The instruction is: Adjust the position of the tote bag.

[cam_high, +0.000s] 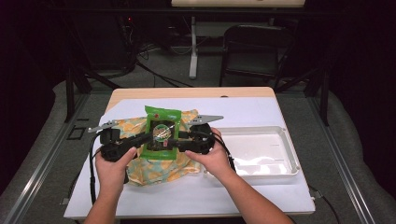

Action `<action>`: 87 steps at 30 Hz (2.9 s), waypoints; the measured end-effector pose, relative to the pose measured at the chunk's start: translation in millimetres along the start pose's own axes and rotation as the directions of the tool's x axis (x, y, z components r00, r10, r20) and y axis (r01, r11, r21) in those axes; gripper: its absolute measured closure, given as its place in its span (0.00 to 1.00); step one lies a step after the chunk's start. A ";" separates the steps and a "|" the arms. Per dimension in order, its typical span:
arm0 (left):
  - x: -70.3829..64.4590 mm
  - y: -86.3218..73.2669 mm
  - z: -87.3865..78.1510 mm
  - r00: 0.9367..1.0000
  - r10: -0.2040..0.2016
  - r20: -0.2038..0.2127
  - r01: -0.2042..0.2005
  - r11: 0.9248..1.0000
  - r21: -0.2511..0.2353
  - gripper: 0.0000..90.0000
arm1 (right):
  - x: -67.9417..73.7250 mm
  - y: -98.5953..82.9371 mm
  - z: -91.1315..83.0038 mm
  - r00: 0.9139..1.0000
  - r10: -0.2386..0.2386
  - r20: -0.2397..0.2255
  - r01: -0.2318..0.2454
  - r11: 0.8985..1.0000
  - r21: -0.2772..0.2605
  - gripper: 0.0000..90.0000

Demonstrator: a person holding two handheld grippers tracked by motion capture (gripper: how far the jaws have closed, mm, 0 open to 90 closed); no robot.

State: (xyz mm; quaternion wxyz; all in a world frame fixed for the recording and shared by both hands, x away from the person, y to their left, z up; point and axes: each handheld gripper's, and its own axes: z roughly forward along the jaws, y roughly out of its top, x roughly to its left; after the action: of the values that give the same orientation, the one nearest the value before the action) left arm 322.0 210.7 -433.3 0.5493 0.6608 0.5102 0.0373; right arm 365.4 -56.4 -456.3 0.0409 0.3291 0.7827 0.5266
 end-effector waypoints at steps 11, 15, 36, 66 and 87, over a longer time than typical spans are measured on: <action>-5.8 3.9 10.2 1.000 0.029 0.010 -0.029 1.000 0.000 0.81 | -7.6 2.9 -9.8 0.999 0.021 0.029 -0.021 1.000 -0.007 0.65; -8.7 6.3 14.4 0.999 0.043 0.009 -0.043 0.999 0.003 0.81 | -11.2 4.1 -13.7 0.999 0.036 0.035 -0.036 0.999 -0.010 0.67; -23.0 16.9 49.1 0.995 0.088 0.051 -0.090 0.995 0.047 0.81 | -36.2 3.6 -41.4 0.988 0.129 0.089 -0.122 0.989 -0.080 0.80; -40.6 19.4 86.5 0.985 0.138 0.101 -0.148 0.984 0.099 0.80 | -56.7 -5.9 -79.7 0.960 0.216 0.180 -0.195 0.972 -0.128 0.97; -51.5 21.0 116.7 0.979 0.144 0.141 -0.162 0.979 0.127 0.80 | -68.5 -14.0 -102.9 0.939 0.259 0.228 -0.224 0.960 -0.166 0.99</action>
State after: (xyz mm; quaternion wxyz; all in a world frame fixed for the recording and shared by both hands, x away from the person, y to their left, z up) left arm 381.9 96.2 -436.9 0.5303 0.7354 0.4217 0.0007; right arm 369.9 -180.0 -442.1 0.0959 0.4825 0.6867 0.5352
